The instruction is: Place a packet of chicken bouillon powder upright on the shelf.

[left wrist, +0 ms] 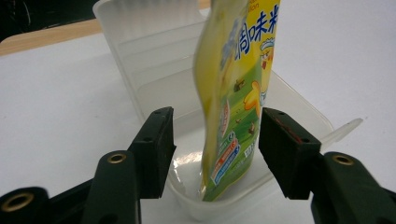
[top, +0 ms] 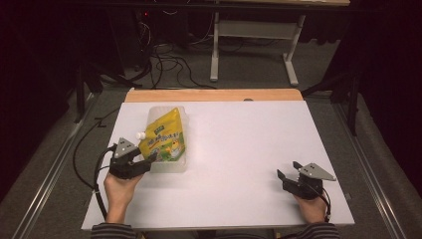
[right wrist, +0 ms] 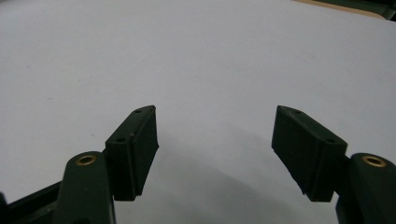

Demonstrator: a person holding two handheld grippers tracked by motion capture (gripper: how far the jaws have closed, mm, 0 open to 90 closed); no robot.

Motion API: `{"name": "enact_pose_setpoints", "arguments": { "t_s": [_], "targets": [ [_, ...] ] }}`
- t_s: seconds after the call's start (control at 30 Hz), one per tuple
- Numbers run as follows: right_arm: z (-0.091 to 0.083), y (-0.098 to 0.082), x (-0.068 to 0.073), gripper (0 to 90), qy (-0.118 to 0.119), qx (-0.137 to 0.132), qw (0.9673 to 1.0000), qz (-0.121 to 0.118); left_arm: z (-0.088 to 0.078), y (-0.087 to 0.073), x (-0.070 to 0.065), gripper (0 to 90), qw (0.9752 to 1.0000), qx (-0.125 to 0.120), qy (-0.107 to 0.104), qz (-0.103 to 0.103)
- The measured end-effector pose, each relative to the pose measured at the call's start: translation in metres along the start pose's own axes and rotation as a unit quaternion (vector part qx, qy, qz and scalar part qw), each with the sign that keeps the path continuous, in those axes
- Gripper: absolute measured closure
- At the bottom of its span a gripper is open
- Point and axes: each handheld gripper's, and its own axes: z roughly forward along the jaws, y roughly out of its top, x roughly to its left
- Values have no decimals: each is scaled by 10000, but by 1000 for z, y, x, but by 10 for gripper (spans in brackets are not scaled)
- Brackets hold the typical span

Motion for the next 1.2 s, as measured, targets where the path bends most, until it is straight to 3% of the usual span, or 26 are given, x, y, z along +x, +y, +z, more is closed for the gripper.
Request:
{"name": "enact_pose_setpoints", "arguments": {
  "t_s": [0.43, 0.67, 1.0, 1.2],
  "targets": [
    [-1, 0, -1, 320, 24, -43, 10000, 9, -25, -14, -2, 397, 9998, -71, 36, -172],
    [-1, 0, -1, 320, -5, -37, 10000, -1, -42, -24, -7, 378, 9994, -228, 15, -252],
    [-1, 0, -1, 320, -2, -48, 10000, 6, -41, -31, -24, 370, 9991, -292, -208, -217],
    [-1, 0, -1, 321, 1, -64, 10000, -5, -36, -31, -36, 373, 9989, -304, -350, -79]
  ]
}}
